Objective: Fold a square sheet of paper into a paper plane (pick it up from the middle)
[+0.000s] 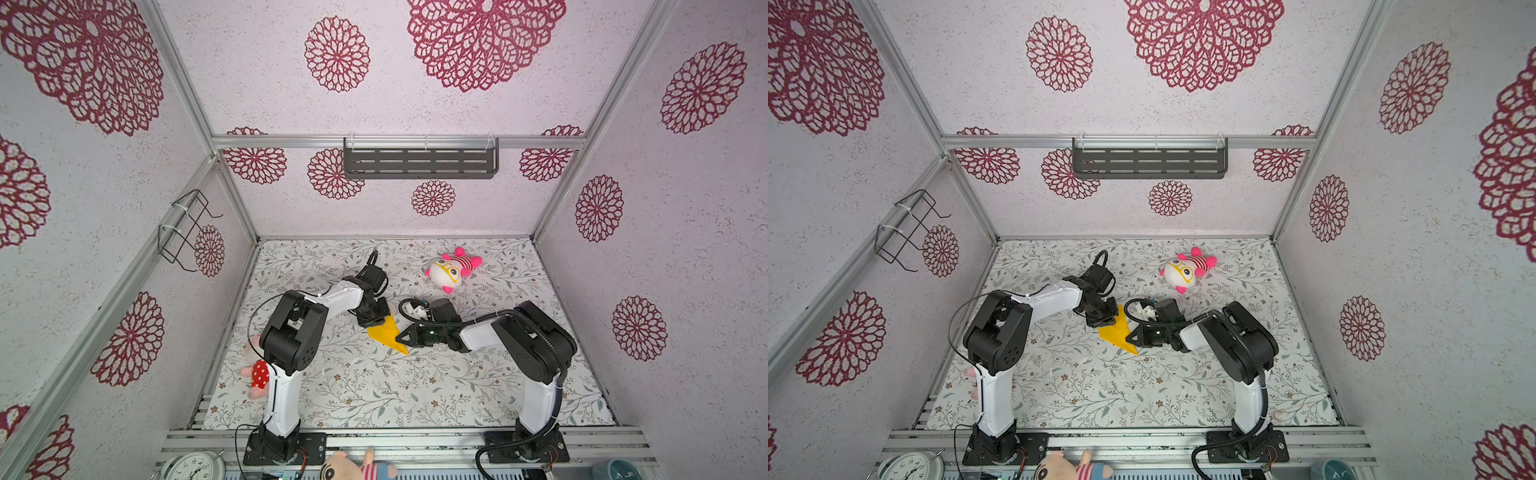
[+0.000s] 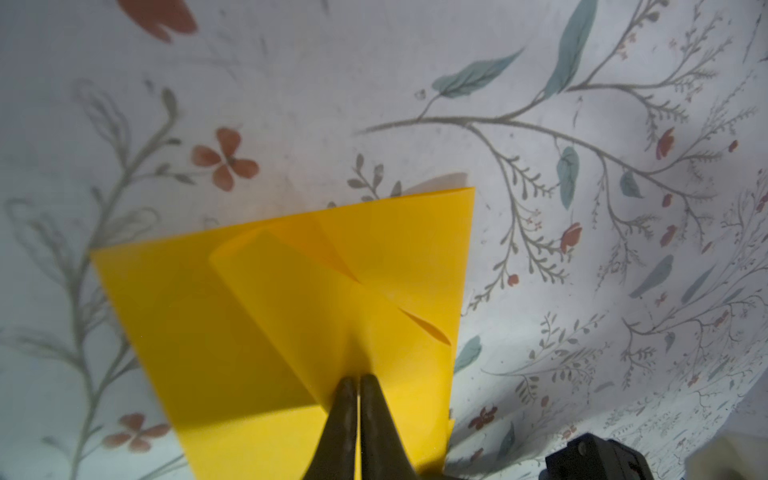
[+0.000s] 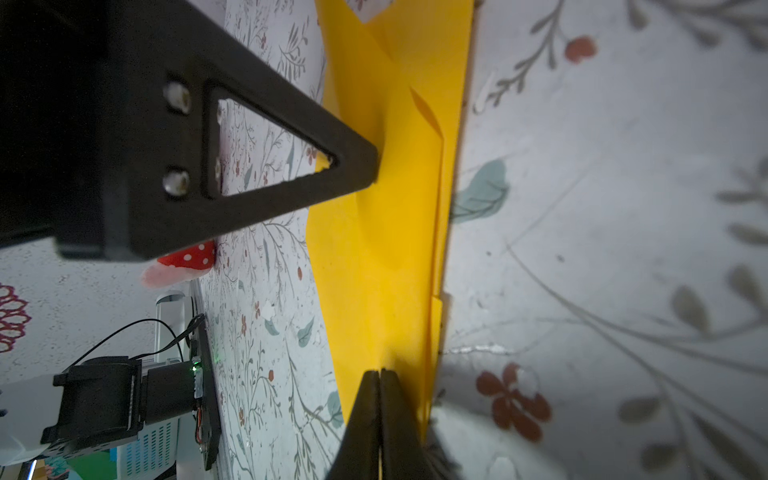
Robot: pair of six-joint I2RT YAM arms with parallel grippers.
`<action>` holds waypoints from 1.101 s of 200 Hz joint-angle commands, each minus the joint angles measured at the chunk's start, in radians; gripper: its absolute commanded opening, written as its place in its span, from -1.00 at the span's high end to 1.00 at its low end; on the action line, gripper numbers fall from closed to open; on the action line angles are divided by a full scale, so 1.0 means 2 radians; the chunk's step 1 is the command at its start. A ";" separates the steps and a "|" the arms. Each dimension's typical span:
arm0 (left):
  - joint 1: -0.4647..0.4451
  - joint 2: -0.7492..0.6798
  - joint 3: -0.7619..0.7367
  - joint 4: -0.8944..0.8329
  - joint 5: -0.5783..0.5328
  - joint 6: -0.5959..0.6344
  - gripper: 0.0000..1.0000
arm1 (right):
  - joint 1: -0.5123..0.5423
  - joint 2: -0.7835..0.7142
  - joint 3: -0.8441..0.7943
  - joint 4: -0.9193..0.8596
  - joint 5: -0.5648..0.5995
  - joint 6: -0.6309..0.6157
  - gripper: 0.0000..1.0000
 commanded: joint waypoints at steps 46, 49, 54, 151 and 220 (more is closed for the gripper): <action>0.002 0.034 0.023 -0.066 -0.096 0.028 0.85 | 0.000 0.025 -0.008 -0.081 0.057 -0.017 0.85; 0.002 0.035 0.025 -0.069 -0.097 0.030 0.85 | 0.000 0.025 -0.008 -0.081 0.057 -0.017 0.85; 0.004 0.038 0.028 -0.072 -0.100 0.033 0.85 | 0.000 0.026 -0.008 -0.081 0.058 -0.017 0.85; 0.039 0.086 0.063 -0.100 -0.149 0.061 0.90 | 0.000 0.030 -0.004 -0.085 0.060 -0.019 0.85; 0.068 0.109 0.105 -0.120 -0.184 0.095 0.90 | 0.000 0.030 -0.006 -0.082 0.061 -0.018 0.85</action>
